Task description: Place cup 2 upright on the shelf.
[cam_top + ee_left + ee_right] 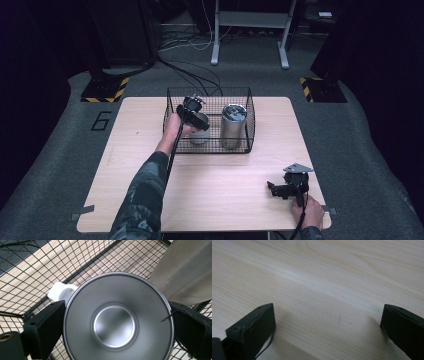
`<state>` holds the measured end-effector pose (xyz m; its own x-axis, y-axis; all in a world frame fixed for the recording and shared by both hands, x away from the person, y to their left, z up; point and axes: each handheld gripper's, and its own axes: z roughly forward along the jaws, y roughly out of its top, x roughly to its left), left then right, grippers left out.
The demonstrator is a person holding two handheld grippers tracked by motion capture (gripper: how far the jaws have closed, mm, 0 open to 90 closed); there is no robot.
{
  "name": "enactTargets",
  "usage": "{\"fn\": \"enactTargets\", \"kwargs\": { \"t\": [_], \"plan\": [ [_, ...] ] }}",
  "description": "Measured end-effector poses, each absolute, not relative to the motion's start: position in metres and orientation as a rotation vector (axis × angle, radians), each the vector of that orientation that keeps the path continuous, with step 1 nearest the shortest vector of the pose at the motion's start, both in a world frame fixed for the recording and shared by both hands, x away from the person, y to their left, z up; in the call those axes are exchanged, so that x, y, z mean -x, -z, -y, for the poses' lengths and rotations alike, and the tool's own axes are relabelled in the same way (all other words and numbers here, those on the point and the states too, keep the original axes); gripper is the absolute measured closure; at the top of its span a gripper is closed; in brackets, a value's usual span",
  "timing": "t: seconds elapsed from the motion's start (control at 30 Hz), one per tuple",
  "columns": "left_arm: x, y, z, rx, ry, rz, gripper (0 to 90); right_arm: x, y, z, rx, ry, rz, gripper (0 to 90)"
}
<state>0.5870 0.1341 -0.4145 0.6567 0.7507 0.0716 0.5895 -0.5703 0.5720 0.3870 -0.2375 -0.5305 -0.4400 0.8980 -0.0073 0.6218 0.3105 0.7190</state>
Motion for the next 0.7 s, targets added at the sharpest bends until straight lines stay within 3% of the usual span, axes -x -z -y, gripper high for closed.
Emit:
{"fn": "enactTargets", "kwargs": {
  "t": [0.7],
  "plan": [
    [-0.570, 0.384, -0.136, -2.260, -0.482, -0.972, 0.2, -0.387, 0.530, 0.238, -1.351, -0.916, -2.175, 0.0]
  ]
}}
